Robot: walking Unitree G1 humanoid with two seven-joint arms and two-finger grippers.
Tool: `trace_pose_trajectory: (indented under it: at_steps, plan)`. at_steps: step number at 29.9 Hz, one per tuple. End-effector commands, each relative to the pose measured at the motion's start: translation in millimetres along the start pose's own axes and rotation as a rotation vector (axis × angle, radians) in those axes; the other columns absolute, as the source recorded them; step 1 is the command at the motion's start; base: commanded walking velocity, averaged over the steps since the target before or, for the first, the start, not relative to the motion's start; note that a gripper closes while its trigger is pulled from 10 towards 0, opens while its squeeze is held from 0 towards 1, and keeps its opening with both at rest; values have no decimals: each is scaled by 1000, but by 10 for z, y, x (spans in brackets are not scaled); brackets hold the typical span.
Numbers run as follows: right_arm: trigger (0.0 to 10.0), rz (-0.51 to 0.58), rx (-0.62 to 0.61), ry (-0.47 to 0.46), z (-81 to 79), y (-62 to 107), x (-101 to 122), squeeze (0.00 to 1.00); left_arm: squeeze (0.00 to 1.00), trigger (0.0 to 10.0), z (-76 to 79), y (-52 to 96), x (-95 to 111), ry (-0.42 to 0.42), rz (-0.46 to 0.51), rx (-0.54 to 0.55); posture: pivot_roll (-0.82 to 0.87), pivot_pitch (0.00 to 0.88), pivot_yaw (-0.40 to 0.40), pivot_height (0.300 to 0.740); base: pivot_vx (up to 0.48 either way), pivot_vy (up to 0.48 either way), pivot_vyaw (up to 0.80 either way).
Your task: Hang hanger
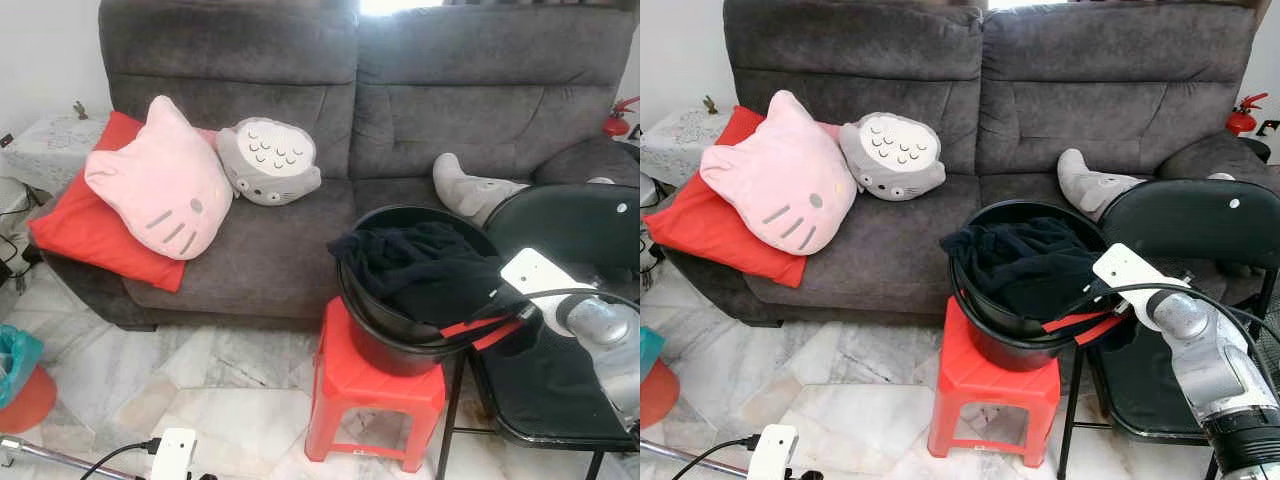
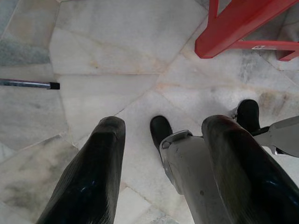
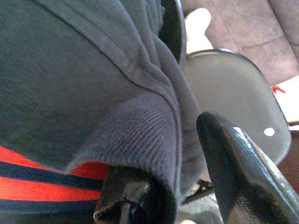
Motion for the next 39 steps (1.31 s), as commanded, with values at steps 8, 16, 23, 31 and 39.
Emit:
trace_pose_trajectory:
  at_steps: [8, 16, 23, 31, 39]
  plan:
    - [10000, -28, -74, -49, -18, 16, -146, 0, 0, 10000, -9, 5, -26, -16, -16, -5, -72, 0, 11, 740, 0, 0, 0]
    - [10000, 0, -130, -105, -44, 6, -177, 0, 0, 10000, -16, 6, -24, -22, -15, -1, -72, 0, 13, 740, 0, 0, 0]
    - [10000, 120, -202, -281, -44, -20, -129, 0, 0, 10000, -16, 5, -23, -22, -14, 1, -70, 0, 12, 740, 0, 0, 0]
    - [10000, 142, -214, -462, -180, -54, -235, 0, 0, 10000, -16, 6, -25, -22, -15, -1, -70, 0, 13, 740, 0, 0, 0]
    - [10000, 126, -208, -554, -306, -71, -357, 0, 0, 10000, -17, 7, -25, -24, -14, -4, -70, 0, 14, 740, 0, 0, 0]
Point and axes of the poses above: a point about 5 cm out from each wrist's last joint towards the gripper, its own y axis pointing back from the gripper into the wrist, its own x axis along the axis of the wrist's last joint, z = x × y, the point moved 3 cm from there along -y, pointing out of the wrist towards the gripper, and after that the axes turned 15 degrees about -y, right-handed, at the moved point
